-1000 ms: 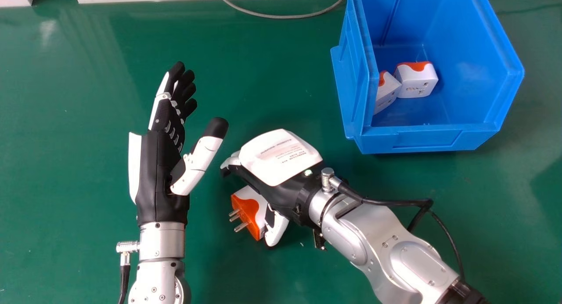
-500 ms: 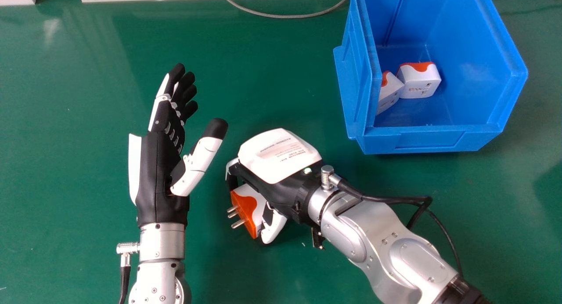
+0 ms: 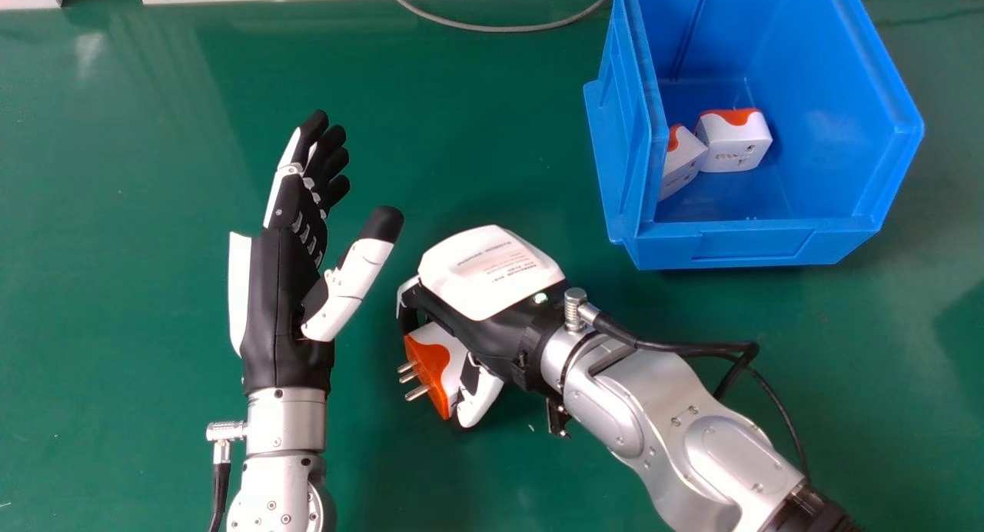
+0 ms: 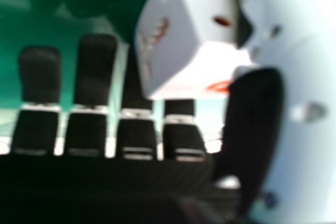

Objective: Pick all objects and put in blue box

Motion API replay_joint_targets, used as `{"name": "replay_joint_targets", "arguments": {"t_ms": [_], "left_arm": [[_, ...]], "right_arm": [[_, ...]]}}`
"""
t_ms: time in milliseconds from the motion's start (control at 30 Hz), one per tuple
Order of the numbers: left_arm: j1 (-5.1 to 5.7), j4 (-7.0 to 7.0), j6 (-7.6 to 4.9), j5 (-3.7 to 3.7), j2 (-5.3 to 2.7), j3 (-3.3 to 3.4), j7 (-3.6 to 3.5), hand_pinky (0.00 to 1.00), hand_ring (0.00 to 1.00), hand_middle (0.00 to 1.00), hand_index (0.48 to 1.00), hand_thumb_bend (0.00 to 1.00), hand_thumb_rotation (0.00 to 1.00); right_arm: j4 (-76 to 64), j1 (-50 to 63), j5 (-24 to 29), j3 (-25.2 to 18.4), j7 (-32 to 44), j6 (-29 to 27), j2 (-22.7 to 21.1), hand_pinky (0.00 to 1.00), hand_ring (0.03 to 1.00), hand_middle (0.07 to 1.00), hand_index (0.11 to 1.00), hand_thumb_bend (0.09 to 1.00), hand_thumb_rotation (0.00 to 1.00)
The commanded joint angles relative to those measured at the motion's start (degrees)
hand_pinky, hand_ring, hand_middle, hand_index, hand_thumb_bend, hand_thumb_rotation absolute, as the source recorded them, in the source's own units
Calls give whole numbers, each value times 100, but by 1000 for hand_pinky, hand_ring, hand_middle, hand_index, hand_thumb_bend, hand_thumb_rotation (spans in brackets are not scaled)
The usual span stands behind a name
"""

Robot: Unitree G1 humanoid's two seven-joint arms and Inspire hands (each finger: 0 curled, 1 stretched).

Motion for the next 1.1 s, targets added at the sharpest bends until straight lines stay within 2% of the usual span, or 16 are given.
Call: {"name": "replay_joint_targets", "arguments": {"t_ms": [0,200,300,433,533,633,833,967,1067], "left_arm": [[-106,-28,-125,-13,-24,-9,-9,893,893,902,899,919,617],[-72,-59,-129,-20,-18,-6,-13,891,893,903,901,920,619],[-49,-66,-129,-66,-26,-2,-54,889,892,901,900,921,620],[-25,-51,-157,-8,-15,-14,-27,890,892,901,899,920,621],[-12,-50,-166,-24,-13,-26,-63,888,892,902,898,917,620],[5,-61,-132,33,-10,-33,-22,895,896,902,897,913,618],[35,-65,-141,-10,-15,-24,-81,909,904,899,896,911,615],[53,-70,-173,17,-10,-30,-78,924,911,900,897,907,612],[72,-70,-204,81,-3,-36,-26,929,913,901,898,904,610]], "right_arm": [[-215,62,96,-131,-12,80,-25,318,400,530,623,526,0],[-608,492,546,-721,-719,66,-29,329,399,530,611,524,0],[-892,850,713,-1093,-1336,37,-14,329,384,513,588,518,0],[-1186,1276,777,-1480,-2265,-139,-56,339,381,509,567,515,0],[-1356,1489,794,-1620,-2704,-267,-58,344,381,505,560,514,0],[-1627,1730,858,-1730,-2947,-323,-6,344,378,499,555,513,0],[-1820,1940,925,-1764,-3128,-409,70,354,379,502,546,511,0],[-1853,2033,966,-1818,-3301,-424,166,359,378,502,547,510,0],[-1885,2095,936,-1850,-3443,-402,238,357,376,501,547,509,0]]}}
